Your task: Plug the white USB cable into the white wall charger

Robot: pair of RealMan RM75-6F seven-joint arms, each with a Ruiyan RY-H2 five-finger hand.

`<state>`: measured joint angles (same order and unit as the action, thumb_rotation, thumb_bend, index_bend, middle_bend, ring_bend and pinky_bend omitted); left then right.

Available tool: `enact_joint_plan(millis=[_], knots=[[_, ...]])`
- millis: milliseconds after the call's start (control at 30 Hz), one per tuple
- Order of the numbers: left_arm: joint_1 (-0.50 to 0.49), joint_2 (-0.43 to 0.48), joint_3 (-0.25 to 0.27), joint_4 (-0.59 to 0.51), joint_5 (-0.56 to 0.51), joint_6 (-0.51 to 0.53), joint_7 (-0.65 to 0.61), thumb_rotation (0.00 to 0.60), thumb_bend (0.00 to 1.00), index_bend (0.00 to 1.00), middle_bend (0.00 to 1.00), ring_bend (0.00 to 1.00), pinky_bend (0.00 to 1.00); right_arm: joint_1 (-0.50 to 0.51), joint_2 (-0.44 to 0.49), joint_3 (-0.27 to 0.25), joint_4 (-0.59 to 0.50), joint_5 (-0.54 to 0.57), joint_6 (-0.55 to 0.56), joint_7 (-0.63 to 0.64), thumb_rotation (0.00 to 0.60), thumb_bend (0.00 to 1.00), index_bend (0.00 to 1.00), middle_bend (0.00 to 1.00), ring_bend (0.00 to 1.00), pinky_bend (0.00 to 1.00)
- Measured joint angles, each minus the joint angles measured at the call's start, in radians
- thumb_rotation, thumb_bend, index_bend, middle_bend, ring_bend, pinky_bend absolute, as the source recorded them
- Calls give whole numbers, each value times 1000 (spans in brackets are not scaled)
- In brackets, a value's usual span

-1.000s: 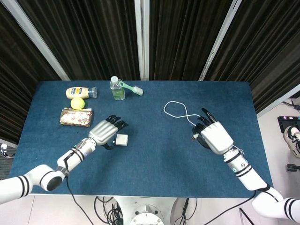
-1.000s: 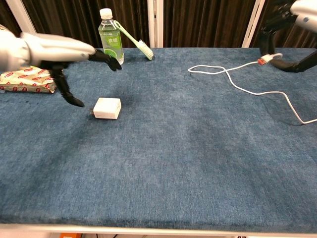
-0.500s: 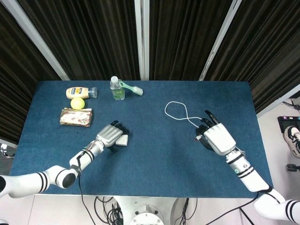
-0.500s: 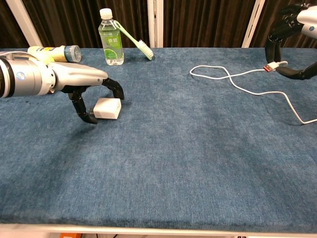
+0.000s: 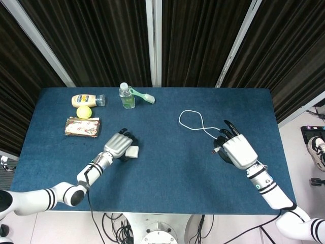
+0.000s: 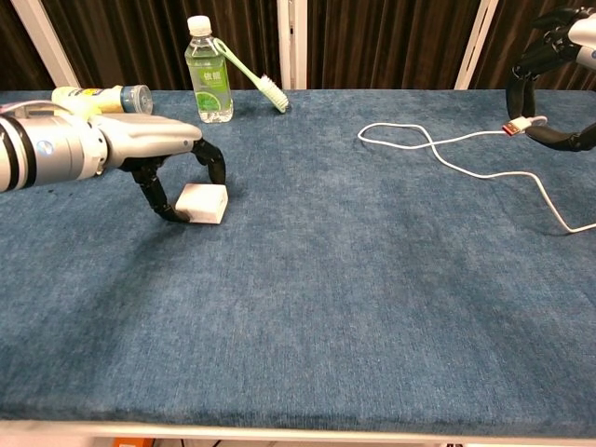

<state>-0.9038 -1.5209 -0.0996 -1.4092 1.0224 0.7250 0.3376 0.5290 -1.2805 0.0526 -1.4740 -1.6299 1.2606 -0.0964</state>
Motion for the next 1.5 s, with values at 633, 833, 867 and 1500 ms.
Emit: enact_joint_plan(millis=[633, 833, 867, 1500], knots=[[4, -38, -1, 34, 12, 31, -15, 600, 262, 434, 416, 307, 150, -9, -8, 5, 1, 5, -3, 2, 600, 519, 653, 508, 254, 10], [14, -40, -19, 10, -13, 77, -3, 600, 263, 465, 462, 354, 191, -8, -14, 10, -23, 18, -16, -19, 600, 530, 654, 511, 262, 14], [15, -36, -22, 0, -21, 81, 2, 600, 263, 466, 462, 354, 191, -6, -15, 12, -32, 25, -23, -27, 600, 534, 655, 511, 262, 14], [-97, 18, -88, -287, -382, 310, 447, 600, 259, 476, 508, 414, 198, 147, -201, 166, -236, 538, -214, -519, 600, 547, 691, 541, 300, 14]])
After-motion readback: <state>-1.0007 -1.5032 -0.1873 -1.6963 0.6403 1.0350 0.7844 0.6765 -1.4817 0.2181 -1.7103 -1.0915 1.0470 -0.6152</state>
